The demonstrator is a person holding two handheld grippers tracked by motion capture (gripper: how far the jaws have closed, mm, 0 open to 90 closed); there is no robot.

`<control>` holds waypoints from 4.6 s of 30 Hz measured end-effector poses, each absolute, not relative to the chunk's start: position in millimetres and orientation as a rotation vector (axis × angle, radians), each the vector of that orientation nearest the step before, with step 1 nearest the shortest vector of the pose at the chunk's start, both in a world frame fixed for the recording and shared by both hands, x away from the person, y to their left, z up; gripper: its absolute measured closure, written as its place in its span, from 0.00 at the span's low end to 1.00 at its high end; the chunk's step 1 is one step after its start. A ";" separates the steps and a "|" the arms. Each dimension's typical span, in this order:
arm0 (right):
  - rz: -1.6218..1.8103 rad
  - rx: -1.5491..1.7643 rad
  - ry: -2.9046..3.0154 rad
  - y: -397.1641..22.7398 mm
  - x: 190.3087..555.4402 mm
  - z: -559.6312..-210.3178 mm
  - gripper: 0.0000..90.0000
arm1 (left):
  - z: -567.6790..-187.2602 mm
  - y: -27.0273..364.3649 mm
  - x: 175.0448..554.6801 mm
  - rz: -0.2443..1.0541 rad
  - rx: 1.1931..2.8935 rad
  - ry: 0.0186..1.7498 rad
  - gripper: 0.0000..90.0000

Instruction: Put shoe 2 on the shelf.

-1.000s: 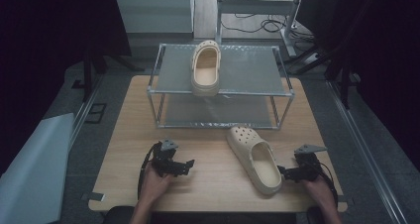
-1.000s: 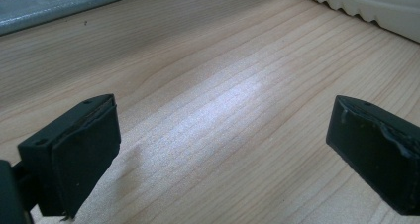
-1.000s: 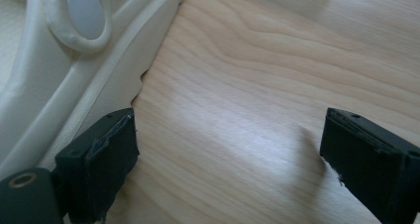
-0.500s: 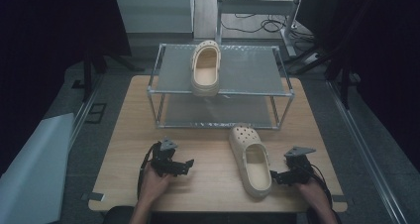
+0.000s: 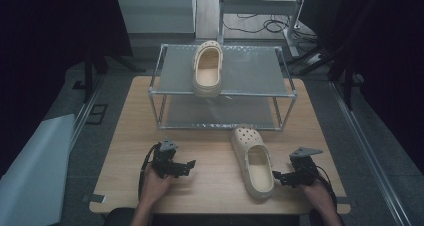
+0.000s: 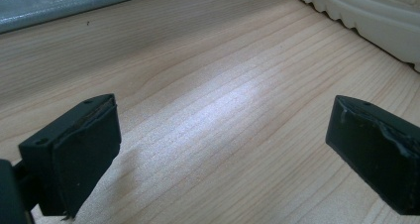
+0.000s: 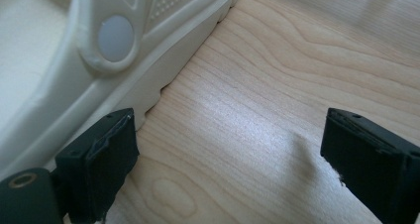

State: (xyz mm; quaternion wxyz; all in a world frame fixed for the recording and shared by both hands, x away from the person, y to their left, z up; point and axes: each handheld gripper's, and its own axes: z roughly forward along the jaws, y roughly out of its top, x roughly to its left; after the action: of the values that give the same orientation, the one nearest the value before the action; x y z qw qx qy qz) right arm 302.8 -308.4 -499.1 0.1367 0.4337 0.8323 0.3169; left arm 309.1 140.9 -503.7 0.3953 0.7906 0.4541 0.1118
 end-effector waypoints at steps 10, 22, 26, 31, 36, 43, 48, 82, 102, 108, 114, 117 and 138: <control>1.050 1.263 2.385 -304.3 290.8 -473.7 0.12 | -507.1 136.5 310.1 0.271 2.030 1.150 0.01; 1.083 1.424 2.385 -274.4 311.6 -468.8 0.15 | -508.7 136.1 311.4 0.262 2.036 1.154 0.01; 1.030 1.471 2.379 -261.8 323.3 -473.4 0.19 | -509.6 134.7 311.5 0.257 2.043 1.150 0.01; 0.954 1.524 2.363 -247.2 333.9 -475.4 0.44 | -510.7 133.9 312.2 0.253 2.044 1.149 0.01; 0.861 1.537 2.318 -239.0 337.6 -474.9 0.69 | -511.0 133.1 311.9 0.247 2.051 1.141 0.02; 0.911 1.620 2.278 -247.7 341.1 -474.5 0.79 | -511.1 132.7 311.8 0.255 2.058 1.136 0.02; 1.054 1.722 2.289 -266.3 347.1 -477.3 0.84 | -510.3 135.3 312.1 0.251 2.043 1.142 0.02; 1.594 1.893 2.278 -288.1 343.8 -440.7 0.86 | -511.5 133.2 311.3 0.261 2.050 1.093 0.00; 1.741 1.888 2.266 -283.8 348.3 -385.9 0.86 | -512.7 130.3 310.9 0.265 2.055 1.058 0.00; 1.792 1.927 2.244 -282.7 352.6 -372.0 0.86 | -513.1 129.4 311.3 0.261 2.059 1.055 0.00; 1.826 1.957 2.206 -281.4 360.8 -355.1 0.86 | -513.4 128.8 311.9 0.265 2.072 1.046 0.00; 1.818 1.978 2.185 -280.4 367.1 -348.1 0.86 | -513.4 128.5 311.9 0.269 2.073 1.045 0.00; 1.828 2.149 1.933 -261.2 422.1 -326.3 0.86 | -513.4 130.6 312.3 0.286 2.081 1.050 0.00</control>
State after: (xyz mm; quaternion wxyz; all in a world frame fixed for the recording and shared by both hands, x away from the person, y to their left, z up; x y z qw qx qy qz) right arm 422.1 -261.2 -326.3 -0.1387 0.6224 0.5596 0.5293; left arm 312.3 130.6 -513.4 0.3861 0.8175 0.4125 0.1121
